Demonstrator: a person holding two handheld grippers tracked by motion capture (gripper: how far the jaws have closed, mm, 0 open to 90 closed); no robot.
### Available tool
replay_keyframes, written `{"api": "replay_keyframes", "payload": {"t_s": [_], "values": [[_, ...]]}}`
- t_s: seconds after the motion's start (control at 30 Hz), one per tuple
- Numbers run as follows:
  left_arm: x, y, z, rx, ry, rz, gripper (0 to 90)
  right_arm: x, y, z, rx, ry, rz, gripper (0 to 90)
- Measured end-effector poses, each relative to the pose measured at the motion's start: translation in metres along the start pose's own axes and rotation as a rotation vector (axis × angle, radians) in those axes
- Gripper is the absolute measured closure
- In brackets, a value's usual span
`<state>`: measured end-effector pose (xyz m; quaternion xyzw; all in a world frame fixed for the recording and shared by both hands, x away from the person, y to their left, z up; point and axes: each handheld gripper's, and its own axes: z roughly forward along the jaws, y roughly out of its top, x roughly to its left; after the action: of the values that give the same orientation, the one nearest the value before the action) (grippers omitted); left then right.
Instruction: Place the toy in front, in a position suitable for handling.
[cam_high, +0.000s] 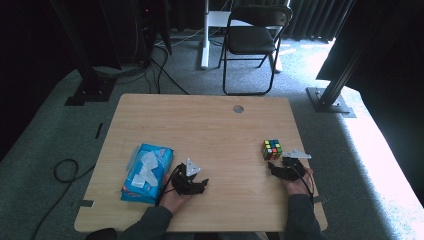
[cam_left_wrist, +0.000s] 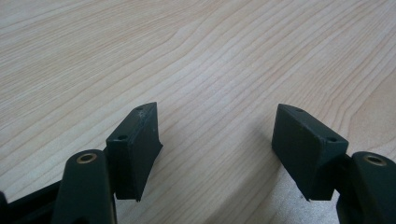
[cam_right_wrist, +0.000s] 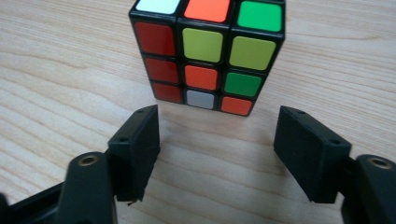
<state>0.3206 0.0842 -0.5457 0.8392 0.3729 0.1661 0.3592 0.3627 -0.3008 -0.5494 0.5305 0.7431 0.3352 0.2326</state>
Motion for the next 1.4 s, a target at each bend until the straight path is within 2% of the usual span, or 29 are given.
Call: {"api": "replay_keyframes", "payload": {"t_s": [0.2, 0.3, 0.4, 0.5, 0.6, 0.7, 0.8, 0.9, 1.07, 1.17, 1.4], "values": [[0.0, 0.0, 0.0, 0.0, 0.0, 0.0, 32.2, 0.001, 0.001, 0.0, 0.002, -0.024, 0.022, 33.1], [0.0, 0.0, 0.0, 0.0, 0.0, 0.0, 32.2, 0.004, 0.003, 0.002, 0.023, -0.009, 0.008, 20.2], [0.0, 0.0, 0.0, 0.0, -0.001, -0.001, 32.1, 0.006, 0.004, 0.004, 0.036, 0.003, -0.006, 16.8], [0.0, 0.0, 0.0, 0.0, -0.001, -0.001, 32.1, 0.006, 0.005, 0.004, 0.042, 0.003, -0.005, 17.4], [0.0, 0.0, 0.0, 0.0, -0.001, 0.001, 32.0, 0.005, 0.007, 0.002, 0.059, 0.01, -0.01, 24.0], [0.0, 0.0, 0.0, 0.0, -0.002, 0.003, 31.5, 0.007, 0.007, 0.001, 0.064, 0.01, -0.013, 23.5], [0.0, 0.0, 0.001, 0.001, -0.002, 0.003, 31.5, 0.008, 0.01, 0.001, 0.044, -0.006, -0.023, 21.0], [0.0, 0.0, 0.001, 0.001, -0.002, 0.004, 31.4, 0.007, 0.016, 0.0, 0.004, -0.008, 0.006, 19.7], [0.0, 0.001, 0.001, 0.001, -0.003, 0.003, 31.3, 0.003, 0.025, 0.007, -0.047, 0.022, 0.065, 19.2], [0.0, 0.001, 0.001, 0.001, -0.003, 0.004, 31.3, 0.005, 0.028, 0.013, -0.044, 0.016, 0.043, 19.6], [0.0, 0.001, 0.001, 0.001, -0.003, 0.003, 31.3, 0.003, 0.03, 0.023, -0.045, 0.005, 0.055, 31.1]]}}
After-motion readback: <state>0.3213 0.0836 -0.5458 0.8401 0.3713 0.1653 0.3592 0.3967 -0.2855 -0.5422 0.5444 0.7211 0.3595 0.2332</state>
